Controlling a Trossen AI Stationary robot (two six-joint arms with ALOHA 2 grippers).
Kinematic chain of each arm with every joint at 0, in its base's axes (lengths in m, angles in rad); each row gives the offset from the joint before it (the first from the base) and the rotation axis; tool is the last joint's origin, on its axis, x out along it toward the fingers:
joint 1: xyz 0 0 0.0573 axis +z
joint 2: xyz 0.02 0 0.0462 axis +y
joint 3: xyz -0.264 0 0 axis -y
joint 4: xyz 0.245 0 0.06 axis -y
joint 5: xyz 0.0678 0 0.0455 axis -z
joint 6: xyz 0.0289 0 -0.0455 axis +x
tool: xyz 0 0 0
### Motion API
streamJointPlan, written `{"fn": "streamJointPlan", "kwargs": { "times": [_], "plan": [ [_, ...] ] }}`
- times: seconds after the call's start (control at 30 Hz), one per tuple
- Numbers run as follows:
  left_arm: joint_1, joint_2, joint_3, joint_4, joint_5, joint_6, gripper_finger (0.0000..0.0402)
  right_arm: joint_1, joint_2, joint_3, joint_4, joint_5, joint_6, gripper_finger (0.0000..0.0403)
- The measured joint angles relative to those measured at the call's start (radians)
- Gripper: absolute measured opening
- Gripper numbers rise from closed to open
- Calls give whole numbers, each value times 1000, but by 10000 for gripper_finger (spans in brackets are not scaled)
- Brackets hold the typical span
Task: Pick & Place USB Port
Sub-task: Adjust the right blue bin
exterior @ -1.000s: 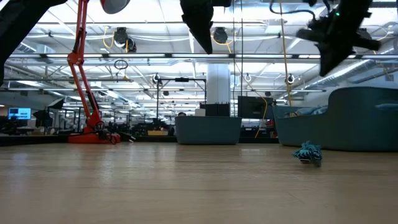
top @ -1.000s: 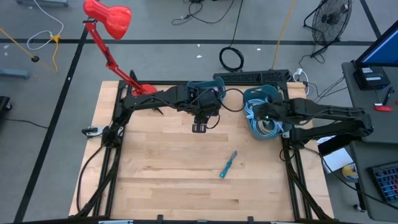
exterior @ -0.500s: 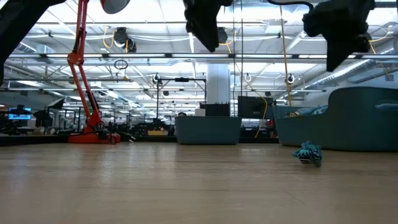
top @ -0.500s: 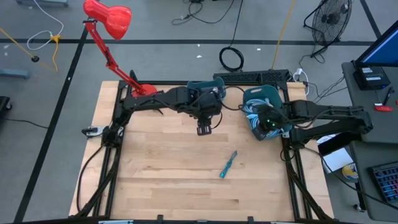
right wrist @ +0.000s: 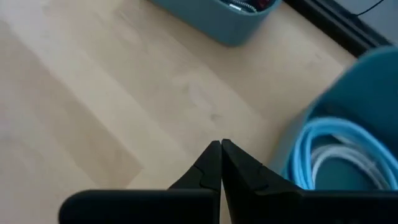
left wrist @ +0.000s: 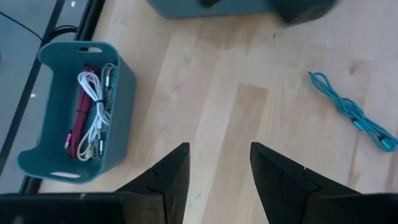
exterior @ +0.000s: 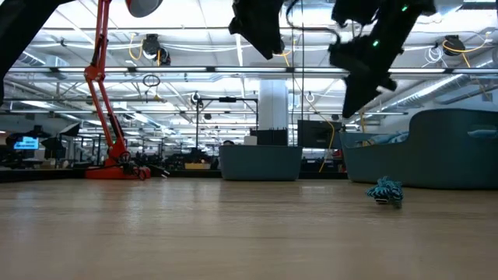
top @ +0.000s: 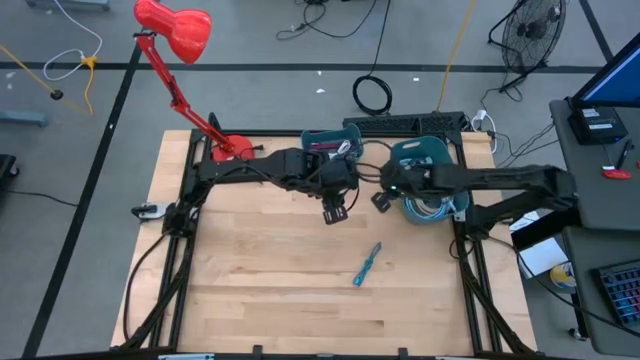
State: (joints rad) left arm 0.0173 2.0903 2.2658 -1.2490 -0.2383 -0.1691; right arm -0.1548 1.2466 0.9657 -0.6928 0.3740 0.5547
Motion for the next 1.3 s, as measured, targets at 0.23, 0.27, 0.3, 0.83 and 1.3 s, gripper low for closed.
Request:
{"fn": "streamJointPlan", "kwargs": {
  "times": [0.23, 0.27, 0.3, 0.83, 1.3],
  "plan": [
    [-29, 0, 0, -25, 0, -26, 172, -88, 120, 0, 112, 19, -102, 0],
    [-34, 0, 0, -35, -2, -29, 172, -100, 130, 0, 111, 20, -104, 0],
    [-38, 0, 0, -44, -8, -35, 172, -113, 139, 0, 112, 20, -109, 0],
    [-79, 0, 0, -75, -51, -44, 172, -233, 164, 0, 78, 142, -197, 0],
    [-85, 0, 0, -88, -51, -44, 172, -203, 165, 0, 132, -34, -138, 0]
  ]
}}
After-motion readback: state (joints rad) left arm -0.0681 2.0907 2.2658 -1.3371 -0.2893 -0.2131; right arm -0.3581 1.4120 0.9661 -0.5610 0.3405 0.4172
